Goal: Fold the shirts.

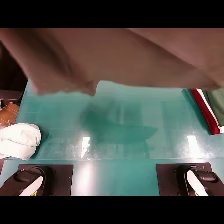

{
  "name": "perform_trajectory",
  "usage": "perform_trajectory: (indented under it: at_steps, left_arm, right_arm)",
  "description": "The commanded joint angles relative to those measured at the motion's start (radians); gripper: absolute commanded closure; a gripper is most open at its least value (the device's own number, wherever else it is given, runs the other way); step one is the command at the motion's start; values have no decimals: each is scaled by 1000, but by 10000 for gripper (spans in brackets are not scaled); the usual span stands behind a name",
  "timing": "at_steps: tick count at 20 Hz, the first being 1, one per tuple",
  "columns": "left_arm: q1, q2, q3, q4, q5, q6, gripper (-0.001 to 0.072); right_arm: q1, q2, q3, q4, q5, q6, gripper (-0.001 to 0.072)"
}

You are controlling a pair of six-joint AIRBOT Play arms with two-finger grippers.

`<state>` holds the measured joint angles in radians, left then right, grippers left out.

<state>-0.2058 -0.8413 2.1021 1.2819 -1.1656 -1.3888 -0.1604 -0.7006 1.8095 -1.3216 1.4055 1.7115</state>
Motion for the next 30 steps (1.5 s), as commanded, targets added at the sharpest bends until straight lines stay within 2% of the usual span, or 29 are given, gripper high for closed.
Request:
perform_trajectory:
  at_steps: [1,4,9,11,14,18,19,20,21,22,23,24,27,30]
  left_arm:
    - [1,17,14,-79,-5,0,678]
    - [1,-36,-26,-36,-62,0,678]
    - [1,-226,-277,37,-172,2,677]
    - [1,-352,-365,38,-181,11,677]
    - [1,-561,-417,34,-120,16,676]
    - [1,-761,-417,32,-66,-58,674]
    - [1,-777,-417,34,-56,-67,478]
    - [2,-780,-417,47,-42,-89,133]
    - [4,-778,-409,73,-43,-115,101]
    - [13,-772,-396,106,-64,-133,106]
    - [27,-762,-386,137,-96,-150,106]
    - [45,-747,-386,157,-134,-166,106]
    - [90,-687,-439,161,-238,-183,106]
    - [89,-541,-704,116,-164,-227,106]
  right_arm:
    - [-58,-99,153,-5,262,1,695]
    - [-61,-227,225,-5,418,13,694]
    - [-60,-401,58,69,415,2,695]
    - [-51,-463,-65,81,347,-46,695]
    - [-18,-540,-242,81,151,-79,694]
    - [22,-625,-373,81,-101,-79,692]
    - [30,-644,-387,81,-156,-79,692]
    - [29,-661,-389,81,-201,-79,692]
    - [29,-671,-389,86,-238,-78,690]
    - [25,-676,-387,101,-269,-78,634]
    - [14,-676,-384,100,-285,-78,408]
    - [4,-675,-370,100,-276,-79,218]
    - [-37,-675,-309,100,-209,-79,220]
    - [-43,-674,-261,100,-130,-83,228]
